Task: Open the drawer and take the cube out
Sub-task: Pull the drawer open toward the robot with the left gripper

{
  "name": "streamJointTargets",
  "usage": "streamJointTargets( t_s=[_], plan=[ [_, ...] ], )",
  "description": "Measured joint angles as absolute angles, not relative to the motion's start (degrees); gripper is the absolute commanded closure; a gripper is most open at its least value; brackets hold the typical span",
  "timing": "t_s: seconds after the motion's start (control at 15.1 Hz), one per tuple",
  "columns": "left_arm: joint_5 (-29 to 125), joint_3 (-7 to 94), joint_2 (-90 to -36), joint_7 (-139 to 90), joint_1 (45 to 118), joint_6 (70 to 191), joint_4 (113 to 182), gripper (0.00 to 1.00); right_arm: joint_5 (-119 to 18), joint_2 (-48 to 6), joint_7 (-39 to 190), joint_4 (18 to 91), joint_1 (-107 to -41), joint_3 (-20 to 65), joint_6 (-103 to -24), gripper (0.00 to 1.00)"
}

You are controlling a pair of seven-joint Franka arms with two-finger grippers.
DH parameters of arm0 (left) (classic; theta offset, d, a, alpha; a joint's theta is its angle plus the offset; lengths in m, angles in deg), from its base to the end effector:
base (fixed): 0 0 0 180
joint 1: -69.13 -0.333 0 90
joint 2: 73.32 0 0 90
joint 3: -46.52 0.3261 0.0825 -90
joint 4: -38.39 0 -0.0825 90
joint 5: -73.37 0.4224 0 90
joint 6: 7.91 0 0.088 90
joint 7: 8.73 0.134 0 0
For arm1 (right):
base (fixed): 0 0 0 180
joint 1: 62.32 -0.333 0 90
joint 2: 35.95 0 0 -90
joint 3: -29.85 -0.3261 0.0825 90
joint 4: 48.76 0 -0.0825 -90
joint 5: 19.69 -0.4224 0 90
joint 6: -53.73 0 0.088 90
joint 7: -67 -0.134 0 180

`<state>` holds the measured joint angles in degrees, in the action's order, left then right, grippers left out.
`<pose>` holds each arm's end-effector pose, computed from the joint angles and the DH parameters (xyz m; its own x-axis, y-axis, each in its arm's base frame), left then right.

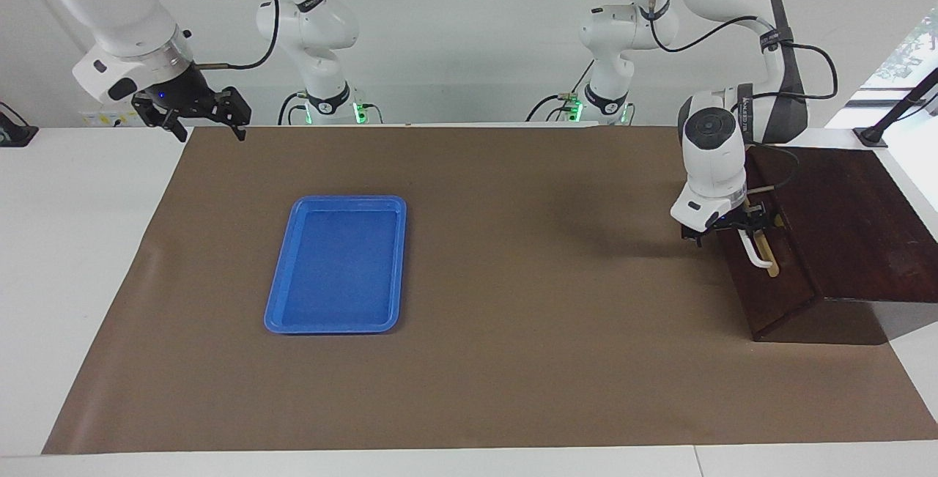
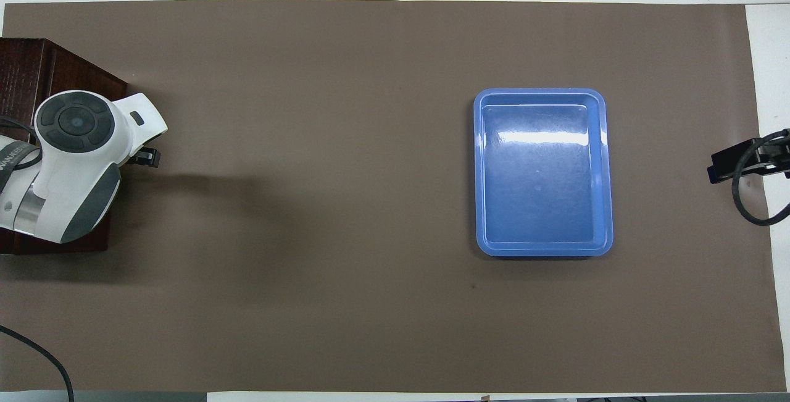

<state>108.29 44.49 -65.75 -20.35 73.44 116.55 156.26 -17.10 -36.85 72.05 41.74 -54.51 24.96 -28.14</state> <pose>0.6089 -0.0325 0.3410 0.9656 -0.2600 -0.0033 -0.2306 -0.8504 -0.4729 0.5673 -0.0351 0.6013 0.9899 0.0310 -0.1380 0.0361 -0.9988 0.0345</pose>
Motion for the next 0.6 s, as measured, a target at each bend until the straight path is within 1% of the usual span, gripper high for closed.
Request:
streamJointTargets(
  t_s=[0.6],
  plan=[
    [108.1, 44.3, -65.8, -21.3, 79.3, 116.4, 156.3, 0.0, -17.1, -36.8, 72.1, 41.7, -54.5, 25.0, -28.1, 0.0]
  ],
)
